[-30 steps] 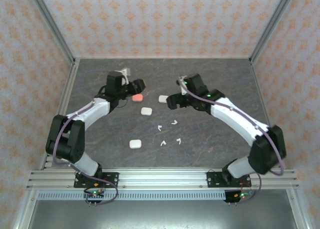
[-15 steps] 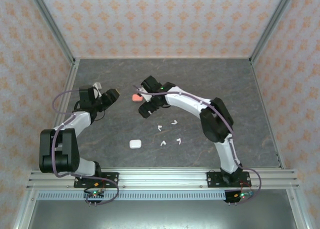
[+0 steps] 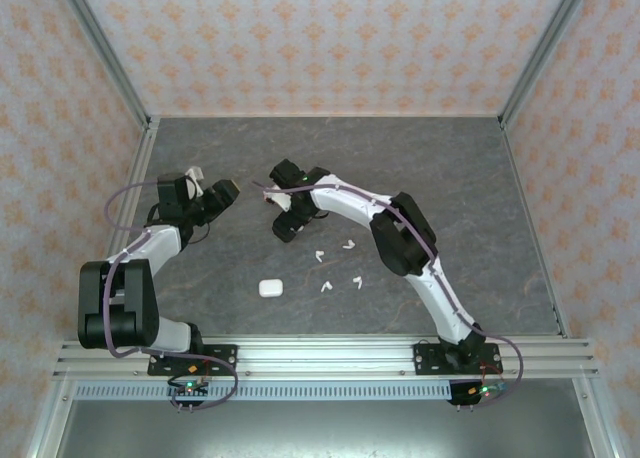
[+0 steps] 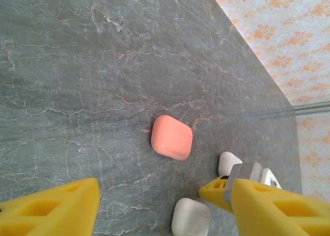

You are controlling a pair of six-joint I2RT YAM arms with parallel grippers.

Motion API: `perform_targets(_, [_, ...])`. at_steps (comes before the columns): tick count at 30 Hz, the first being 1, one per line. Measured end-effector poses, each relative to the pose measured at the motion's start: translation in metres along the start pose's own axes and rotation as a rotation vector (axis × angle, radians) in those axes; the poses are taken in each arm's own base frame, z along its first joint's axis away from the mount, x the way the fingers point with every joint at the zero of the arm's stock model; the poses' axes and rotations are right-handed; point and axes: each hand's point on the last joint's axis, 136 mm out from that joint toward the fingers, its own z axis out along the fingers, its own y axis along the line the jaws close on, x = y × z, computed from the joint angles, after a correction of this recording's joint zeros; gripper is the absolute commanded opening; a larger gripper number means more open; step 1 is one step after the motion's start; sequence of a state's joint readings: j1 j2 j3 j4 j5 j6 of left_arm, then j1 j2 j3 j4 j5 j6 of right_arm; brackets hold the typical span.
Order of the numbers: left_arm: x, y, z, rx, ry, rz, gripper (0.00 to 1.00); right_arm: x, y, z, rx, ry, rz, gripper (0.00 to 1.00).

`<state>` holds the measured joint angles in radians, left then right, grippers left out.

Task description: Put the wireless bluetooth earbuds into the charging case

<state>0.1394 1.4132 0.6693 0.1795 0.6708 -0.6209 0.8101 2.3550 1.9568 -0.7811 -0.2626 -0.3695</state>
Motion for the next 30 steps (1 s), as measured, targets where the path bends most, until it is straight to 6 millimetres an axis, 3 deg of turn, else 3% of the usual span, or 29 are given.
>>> perform_targets(11, [0.001,0.001,0.0,0.001,0.002,0.0,0.68,0.005,0.004,0.001,0.005,0.008,-0.041,0.64])
perform_targets(19, [0.001,-0.001,-0.001,0.004,-0.001,0.003,0.68,0.011,0.009,-0.001,0.001,0.012,-0.054,0.45])
perform_targets(24, [0.001,-0.004,-0.004,0.012,-0.002,0.022,0.67,0.014,0.01,-0.005,0.003,0.009,-0.052,0.41])
perform_targets(30, [0.005,-0.018,-0.011,0.065,0.026,0.055,0.66,0.033,0.011,-0.021,0.007,0.0,-0.049,0.38])
